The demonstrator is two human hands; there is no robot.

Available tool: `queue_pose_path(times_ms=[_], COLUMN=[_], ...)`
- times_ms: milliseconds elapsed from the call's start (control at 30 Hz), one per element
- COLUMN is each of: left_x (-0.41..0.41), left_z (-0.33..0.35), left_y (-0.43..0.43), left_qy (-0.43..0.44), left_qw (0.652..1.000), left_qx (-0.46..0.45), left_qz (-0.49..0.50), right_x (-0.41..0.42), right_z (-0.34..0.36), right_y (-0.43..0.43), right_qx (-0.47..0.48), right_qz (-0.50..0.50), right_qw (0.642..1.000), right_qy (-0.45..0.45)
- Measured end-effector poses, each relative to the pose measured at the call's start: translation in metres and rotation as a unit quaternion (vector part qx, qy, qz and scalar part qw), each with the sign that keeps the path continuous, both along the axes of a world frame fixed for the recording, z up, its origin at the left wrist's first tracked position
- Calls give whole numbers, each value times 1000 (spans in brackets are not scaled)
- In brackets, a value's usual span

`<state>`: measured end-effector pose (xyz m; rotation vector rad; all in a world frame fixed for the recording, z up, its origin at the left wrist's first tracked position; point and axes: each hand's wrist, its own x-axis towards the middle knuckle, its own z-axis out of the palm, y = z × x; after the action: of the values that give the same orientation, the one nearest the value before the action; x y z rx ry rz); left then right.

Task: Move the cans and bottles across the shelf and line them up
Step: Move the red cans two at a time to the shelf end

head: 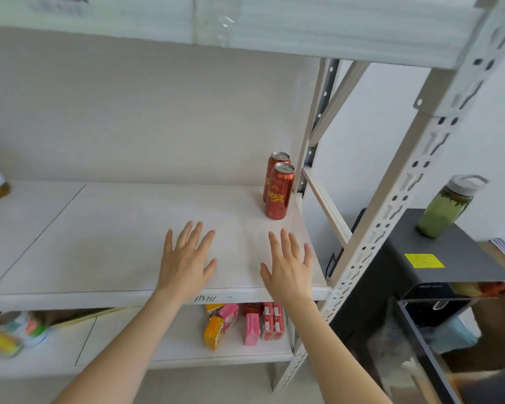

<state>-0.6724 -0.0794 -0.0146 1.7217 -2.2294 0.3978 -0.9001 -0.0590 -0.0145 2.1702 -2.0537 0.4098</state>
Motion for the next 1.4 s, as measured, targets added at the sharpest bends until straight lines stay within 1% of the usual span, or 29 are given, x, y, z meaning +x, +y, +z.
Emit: queue_pose_path(times_ms=[133, 300, 467, 533, 633, 733, 833, 967, 1100, 1300, 1400], left_x=[32, 90, 161, 195, 249, 304, 354, 414, 464, 540, 577], left_z=[2, 6, 13, 13, 17, 25, 33, 35, 33, 28, 32], left_y=[43, 82, 112, 122, 135, 143, 151, 159, 161, 151, 143], left_qy=[-8, -13, -25, -31, -45, -66, -69, -58, -44, -44, -42], left_qw=[999, 997, 994, 993, 993, 992, 992, 991, 991, 990, 990], left_qx=[3, -2, 0, 1, 1, -3, -19, -28, -28, -37, -43], left_qz=[37, 72, 105, 110, 111, 104, 104, 115, 127, 130, 125], right_x=[32, 88, 158, 192, 245, 305, 361, 424, 478, 557, 595], right_z=[4, 11, 14, 15, 13, 15, 19, 24, 28, 25, 23], right_y=[27, 52, 74, 83, 92, 99, 104, 108, 105, 90, 77], right_qx=[10, 22, 4, 13, -1, -30, -43, -35, -57, -39, -25], right_qz=[37, 76, 93, 95, 86, 85, 92, 106, 126, 121, 113], right_qw=[999, 997, 995, 995, 996, 996, 995, 994, 990, 992, 993], right_qy=[16, 23, 22, 26, 26, 0, -2, -5, -12, -13, -40])
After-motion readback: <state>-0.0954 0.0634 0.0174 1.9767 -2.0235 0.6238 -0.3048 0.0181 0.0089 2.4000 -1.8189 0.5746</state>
